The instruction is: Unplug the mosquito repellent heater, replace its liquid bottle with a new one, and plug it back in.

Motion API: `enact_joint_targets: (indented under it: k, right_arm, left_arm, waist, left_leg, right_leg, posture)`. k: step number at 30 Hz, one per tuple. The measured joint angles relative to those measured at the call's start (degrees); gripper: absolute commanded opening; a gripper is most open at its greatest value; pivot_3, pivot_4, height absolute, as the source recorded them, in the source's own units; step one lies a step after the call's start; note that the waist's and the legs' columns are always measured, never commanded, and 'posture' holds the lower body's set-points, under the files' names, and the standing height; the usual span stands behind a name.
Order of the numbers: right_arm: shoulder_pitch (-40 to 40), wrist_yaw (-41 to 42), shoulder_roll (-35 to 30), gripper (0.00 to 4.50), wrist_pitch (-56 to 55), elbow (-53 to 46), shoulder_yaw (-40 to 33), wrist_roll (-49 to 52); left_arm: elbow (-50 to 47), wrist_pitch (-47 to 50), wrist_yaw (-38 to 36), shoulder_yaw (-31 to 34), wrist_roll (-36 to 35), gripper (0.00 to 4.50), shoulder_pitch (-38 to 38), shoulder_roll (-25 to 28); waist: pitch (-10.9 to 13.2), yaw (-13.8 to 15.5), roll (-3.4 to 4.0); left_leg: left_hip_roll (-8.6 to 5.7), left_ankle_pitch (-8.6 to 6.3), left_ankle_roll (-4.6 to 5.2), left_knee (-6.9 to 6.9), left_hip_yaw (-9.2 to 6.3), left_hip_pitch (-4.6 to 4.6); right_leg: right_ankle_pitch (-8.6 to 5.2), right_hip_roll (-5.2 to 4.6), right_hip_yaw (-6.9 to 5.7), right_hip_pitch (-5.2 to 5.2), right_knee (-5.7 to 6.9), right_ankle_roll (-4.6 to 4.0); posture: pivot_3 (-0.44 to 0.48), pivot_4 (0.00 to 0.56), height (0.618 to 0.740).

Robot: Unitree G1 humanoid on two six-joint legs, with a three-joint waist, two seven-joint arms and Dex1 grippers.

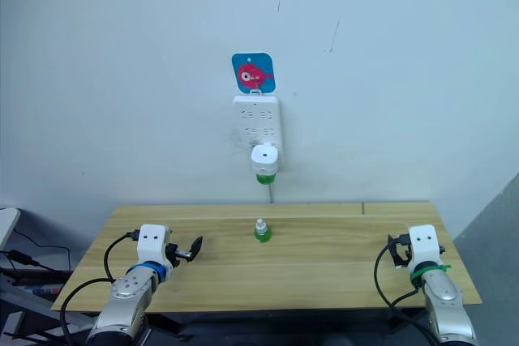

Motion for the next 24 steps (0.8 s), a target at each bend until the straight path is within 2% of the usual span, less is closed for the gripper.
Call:
enact_joint_targets:
  k: [11, 19, 24]
  right_arm:
    - [-0.4, 0.0, -0.1, 4.5, 0.0, 0.1, 0.1, -0.3]
    - [-0.4, 0.7, -0.3, 4.5, 0.0, 0.1, 0.7, -1.8]
    - [-0.4, 1.4, -0.5, 4.5, 1.3, -2.1, 0.7, -1.5]
  left_arm:
    - [2.0, 0.2, 1.7, 0.2, -0.7, 4.47, -1.6, 0.0]
    - [1.7, 1.8, -1.8, 1.9, -3.2, 4.47, -1.7, 0.1]
    - [-3.8, 3.9, -6.7, 2.2, -6.4, 4.47, 0.0, 0.4]
  waist:
    - [0.0, 0.0, -0.01]
    - [0.1, 0.0, 0.0]
    - [0.4, 0.0, 0.16]
  left_leg:
    - [0.0, 0.0, 0.0, 0.0, 0.0, 0.0]
    - [0.0, 0.0, 0.01, 0.0, -0.01, 0.0]
    - [0.01, -0.01, 0.01, -0.01, 0.01, -0.01]
  right_leg:
    - [0.0, 0.0, 0.0, 0.0, 0.0, 0.0]
    - [0.0, 0.0, -0.01, 0.01, 0.0, 0.0]
    - [0.0, 0.0, 0.02, 0.0, -0.01, -0.01]
  posture:
    - [-0.074, 0.03, 0.74]
    - [-0.071, 0.05, 0.74]
    - [-0.072, 0.068, 0.74]
